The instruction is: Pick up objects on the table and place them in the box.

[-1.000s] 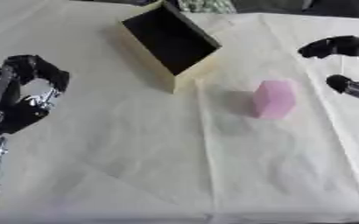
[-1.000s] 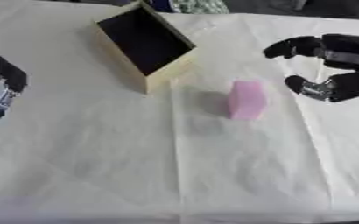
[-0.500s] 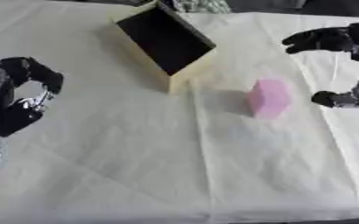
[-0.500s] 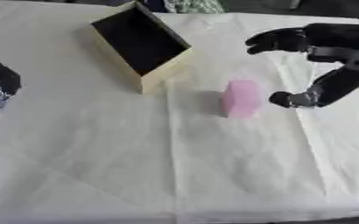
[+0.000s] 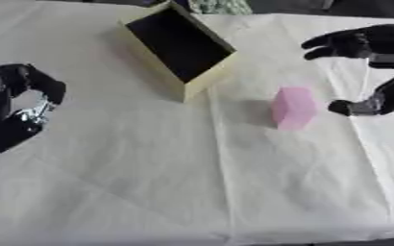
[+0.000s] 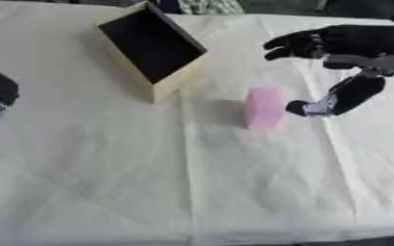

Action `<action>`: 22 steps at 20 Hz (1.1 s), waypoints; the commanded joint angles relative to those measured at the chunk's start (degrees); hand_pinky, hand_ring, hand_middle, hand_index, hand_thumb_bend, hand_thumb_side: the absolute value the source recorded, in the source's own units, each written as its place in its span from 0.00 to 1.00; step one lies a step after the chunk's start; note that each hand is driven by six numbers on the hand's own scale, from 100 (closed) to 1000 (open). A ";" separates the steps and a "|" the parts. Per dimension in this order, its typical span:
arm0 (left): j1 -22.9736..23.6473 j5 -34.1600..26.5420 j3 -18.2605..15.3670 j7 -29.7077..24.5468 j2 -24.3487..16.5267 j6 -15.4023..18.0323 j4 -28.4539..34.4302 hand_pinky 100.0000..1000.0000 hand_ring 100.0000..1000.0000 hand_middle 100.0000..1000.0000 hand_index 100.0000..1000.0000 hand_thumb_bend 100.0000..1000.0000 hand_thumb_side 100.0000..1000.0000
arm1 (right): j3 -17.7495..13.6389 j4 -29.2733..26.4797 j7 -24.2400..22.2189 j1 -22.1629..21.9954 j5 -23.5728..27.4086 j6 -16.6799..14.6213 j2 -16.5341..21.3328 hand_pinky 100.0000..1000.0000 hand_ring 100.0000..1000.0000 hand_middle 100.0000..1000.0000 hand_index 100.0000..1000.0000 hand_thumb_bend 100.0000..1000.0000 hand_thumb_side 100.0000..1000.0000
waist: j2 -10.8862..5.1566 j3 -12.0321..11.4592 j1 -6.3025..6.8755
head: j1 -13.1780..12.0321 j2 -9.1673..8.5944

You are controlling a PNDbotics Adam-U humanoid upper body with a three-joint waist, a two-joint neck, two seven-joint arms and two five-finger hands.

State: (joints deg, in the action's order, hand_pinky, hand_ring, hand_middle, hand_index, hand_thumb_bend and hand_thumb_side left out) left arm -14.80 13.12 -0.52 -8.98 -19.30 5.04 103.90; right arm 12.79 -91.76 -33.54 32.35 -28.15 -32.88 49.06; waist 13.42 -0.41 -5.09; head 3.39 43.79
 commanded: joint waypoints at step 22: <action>-0.59 -0.22 0.08 -0.12 -1.32 -0.03 0.74 0.61 0.45 0.39 0.51 0.30 0.56 | 1.21 9.57 -8.35 2.69 -4.91 -10.50 -3.80 0.89 0.99 1.00 1.00 0.12 0.80 | -0.81 -0.15 0.17 | 1.20 -0.35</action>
State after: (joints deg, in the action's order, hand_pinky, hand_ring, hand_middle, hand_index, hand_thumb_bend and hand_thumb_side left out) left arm -14.80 13.12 -0.52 -9.00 -19.30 5.01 103.90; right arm 14.50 -82.35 -32.36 33.97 -32.76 -34.06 44.15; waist 13.43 -0.54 -5.10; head 4.30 43.79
